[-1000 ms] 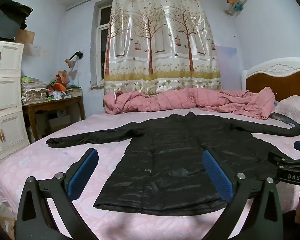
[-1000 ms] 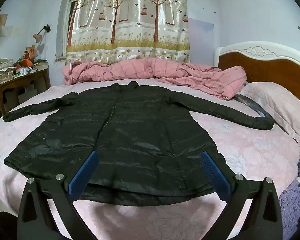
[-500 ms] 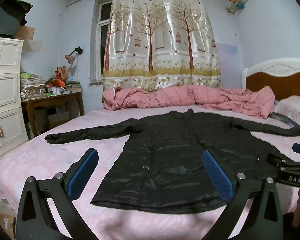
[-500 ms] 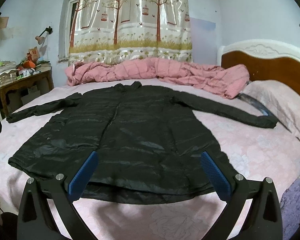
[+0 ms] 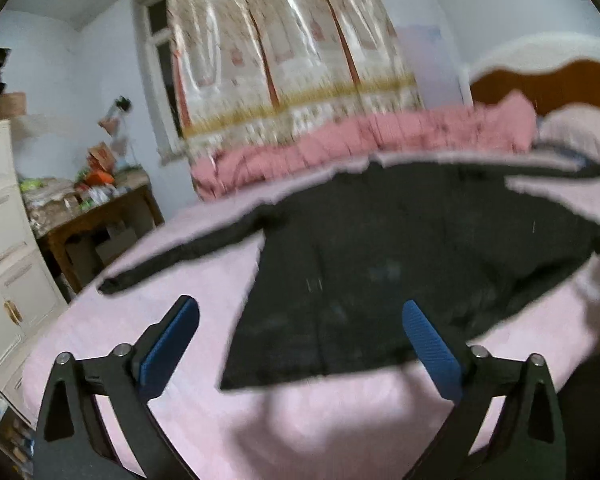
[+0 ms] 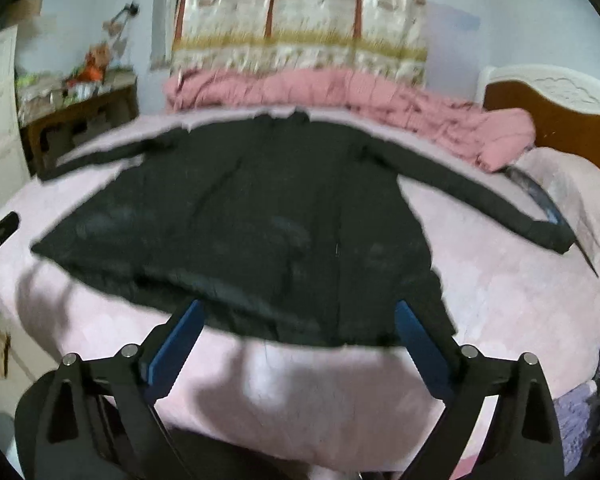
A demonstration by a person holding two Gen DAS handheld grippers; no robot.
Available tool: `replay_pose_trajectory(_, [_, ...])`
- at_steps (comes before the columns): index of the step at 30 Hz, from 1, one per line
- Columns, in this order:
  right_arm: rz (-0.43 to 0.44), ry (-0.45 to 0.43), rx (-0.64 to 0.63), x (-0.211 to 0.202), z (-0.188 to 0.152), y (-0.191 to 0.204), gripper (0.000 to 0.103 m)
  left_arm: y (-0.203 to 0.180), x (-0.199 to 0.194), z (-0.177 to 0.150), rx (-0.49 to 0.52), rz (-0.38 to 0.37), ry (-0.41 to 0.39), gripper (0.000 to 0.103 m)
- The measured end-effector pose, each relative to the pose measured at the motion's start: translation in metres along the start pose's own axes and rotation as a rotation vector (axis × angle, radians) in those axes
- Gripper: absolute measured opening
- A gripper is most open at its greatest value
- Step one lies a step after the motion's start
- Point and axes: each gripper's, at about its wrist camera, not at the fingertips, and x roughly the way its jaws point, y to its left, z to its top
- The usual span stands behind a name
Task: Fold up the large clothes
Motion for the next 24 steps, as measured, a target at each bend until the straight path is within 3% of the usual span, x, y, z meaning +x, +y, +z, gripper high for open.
replay_pose_trajectory(4, [0.017, 0.066, -0.080, 0.022, -0.020, 0.008, 0.095, -0.016, 0.027, -0.027, 0.059, -0.024, 0.088, 0.095])
replay_pose_trajectory(7, [-0.036, 0.096, -0.139, 0.039, -0.022, 0.015, 0.095, -0.027, 0.038, -0.038, 0.115, -0.029, 0.126, 0.095])
replay_pose_trajectory(14, [-0.118, 0.082, -0.159, 0.066, -0.011, 0.016, 0.093, -0.023, 0.061, -0.035, 0.124, -0.013, 0.151, 0.097])
replay_pose_trajectory(17, [-0.167, 0.052, -0.120, 0.071, -0.006, 0.007, 0.076, -0.017, 0.071, -0.030, 0.114, 0.026, 0.131, 0.094])
replay_pose_trajectory(20, [-0.197, 0.007, -0.085, 0.069, -0.003, -0.004, 0.051, -0.010, 0.071, -0.027, 0.104, 0.063, 0.080, 0.073])
replay_pose_trajectory(21, [-0.196, -0.012, -0.074, 0.065, -0.003, -0.007, 0.036, -0.008, 0.071, -0.027, 0.102, 0.071, 0.063, 0.060])
replay_pose_trajectory(22, [-0.191, -0.032, -0.059, 0.062, -0.004, -0.012, 0.024, -0.006, 0.070, -0.026, 0.097, 0.077, 0.045, 0.037])
replay_pose_trajectory(24, [-0.183, -0.059, -0.030, 0.058, -0.006, -0.021, 0.011, -0.001, 0.071, -0.024, 0.089, 0.069, 0.035, 0.005])
